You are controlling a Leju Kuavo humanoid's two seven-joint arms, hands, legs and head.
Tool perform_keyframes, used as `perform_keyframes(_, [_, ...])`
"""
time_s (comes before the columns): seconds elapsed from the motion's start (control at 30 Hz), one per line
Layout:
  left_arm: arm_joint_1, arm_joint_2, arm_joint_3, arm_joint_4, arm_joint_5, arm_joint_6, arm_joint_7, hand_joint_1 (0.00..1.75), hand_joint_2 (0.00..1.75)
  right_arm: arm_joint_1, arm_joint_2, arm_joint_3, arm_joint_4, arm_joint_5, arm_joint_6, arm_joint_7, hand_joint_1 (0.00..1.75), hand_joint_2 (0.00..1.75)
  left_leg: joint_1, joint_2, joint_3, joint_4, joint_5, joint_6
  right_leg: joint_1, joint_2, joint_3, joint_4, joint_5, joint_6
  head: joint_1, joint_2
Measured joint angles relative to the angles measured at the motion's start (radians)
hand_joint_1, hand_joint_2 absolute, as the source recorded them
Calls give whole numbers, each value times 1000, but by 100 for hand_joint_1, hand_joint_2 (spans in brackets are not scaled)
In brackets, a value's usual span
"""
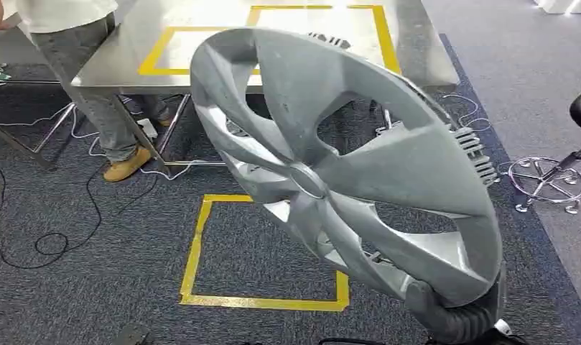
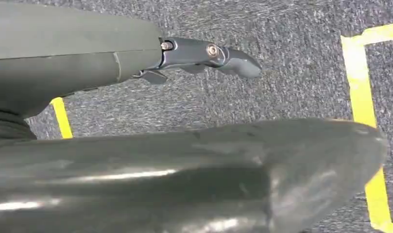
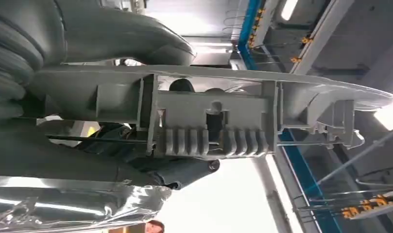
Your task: Take the parts from the cabinet and place them on the table.
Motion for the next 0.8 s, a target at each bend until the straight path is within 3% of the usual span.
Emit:
perform_keyframes(0.07, [0,0,2,0,-3,0,0,0,0,1,0,0,0,2,0,0,175,175,0,0,27,-97,97,3,-1,3,21,0,-13,3,0,0])
perform_keyframes(0.1, [-1,0,4,0,-4,0,0,0,0,0,0,0,0,3,-2,0,175,175,0,0,66,-205,174,5,-2,3,38,0,-25,9,0,0])
perform_keyframes(0.13, [1,0,6,0,-5,0,0,0,0,-1,0,0,0,10,-2,0,175,175,0,0,79,-246,188,6,0,3,33,-1,-32,15,0,0])
perform_keyframes(0.17, [-1,0,7,0,-6,0,-1,0,0,-4,0,0,0,26,-4,0,175,175,-1,-1,104,-288,157,13,7,7,40,5,-42,24,-2,0])
perform_keyframes(0.2, [-3,0,7,0,-6,0,-1,0,0,-5,0,0,0,38,-7,0,175,175,-2,-1,99,-280,154,19,7,7,37,-1,-41,26,1,0])
perform_keyframes(0.23, [-2,0,8,0,-8,0,-3,0,0,-5,0,0,0,44,-12,2,175,175,-3,-2,97,-286,150,26,6,6,47,-1,-36,34,-1,0])
perform_keyframes(0.3, [-1,-1,9,0,-15,-1,-3,0,0,-4,0,1,0,50,-15,3,175,175,3,-3,111,-289,144,39,6,4,51,-2,-46,44,2,0])
perform_keyframes(0.33, [-1,-1,9,0,-15,-1,-4,0,0,-6,0,1,0,50,-16,2,175,175,4,-4,119,-290,139,46,6,0,44,24,-55,49,4,0])
perform_keyframes(0.37, [-1,0,10,0,-16,-1,-5,0,0,-8,0,1,0,44,-16,2,175,175,4,-4,125,-290,135,51,5,-2,12,84,-80,52,8,0])
perform_keyframes(0.43, [-2,2,13,0,-19,-1,-6,0,0,-8,0,2,0,32,-15,0,175,175,3,-4,136,-290,122,54,3,-2,-87,248,-143,59,8,0])
perform_keyframes(0.47, [-2,2,13,0,-22,-1,-6,0,0,-7,0,2,0,32,-14,0,175,175,3,-4,144,-290,115,54,4,-2,-127,300,-155,59,7,0])
perform_keyframes(0.5, [-1,2,14,0,-22,-1,-6,0,0,-6,-1,2,1,32,-14,2,175,175,3,-4,155,-290,107,54,4,-2,-146,307,-146,57,8,0])
perform_keyframes(0.53, [0,2,14,0,-22,-1,-6,0,0,-5,-1,2,1,32,-14,2,175,175,4,-5,168,-290,98,53,4,-2,-145,276,-115,55,8,0])
perform_keyframes(0.63, [1,2,14,0,-23,-1,-6,0,0,-5,-2,2,1,33,-14,1,175,175,4,-7,211,-293,63,42,4,-5,-84,44,70,45,9,0])
perform_keyframes(0.67, [-1,2,15,0,-23,-1,-6,0,0,-5,-2,2,2,33,-14,0,175,175,1,-7,220,-289,57,36,7,-6,-95,37,60,45,10,0])
perform_keyframes(0.7, [-4,3,15,0,-24,-2,-6,0,0,-5,-3,2,2,33,-13,1,175,175,-1,-8,213,-292,54,30,9,-5,-82,19,48,34,14,0])
perform_keyframes(0.73, [-3,3,15,0,-24,-2,-6,0,0,0,-3,2,-1,34,-13,-1,175,175,0,-6,220,-298,54,24,10,-4,-87,16,63,27,7,0])
perform_keyframes(0.8, [-5,3,15,0,-25,-3,-6,0,0,2,-5,2,-1,35,-13,0,175,175,-1,-6,234,-304,53,12,6,-2,-69,10,53,14,7,0])
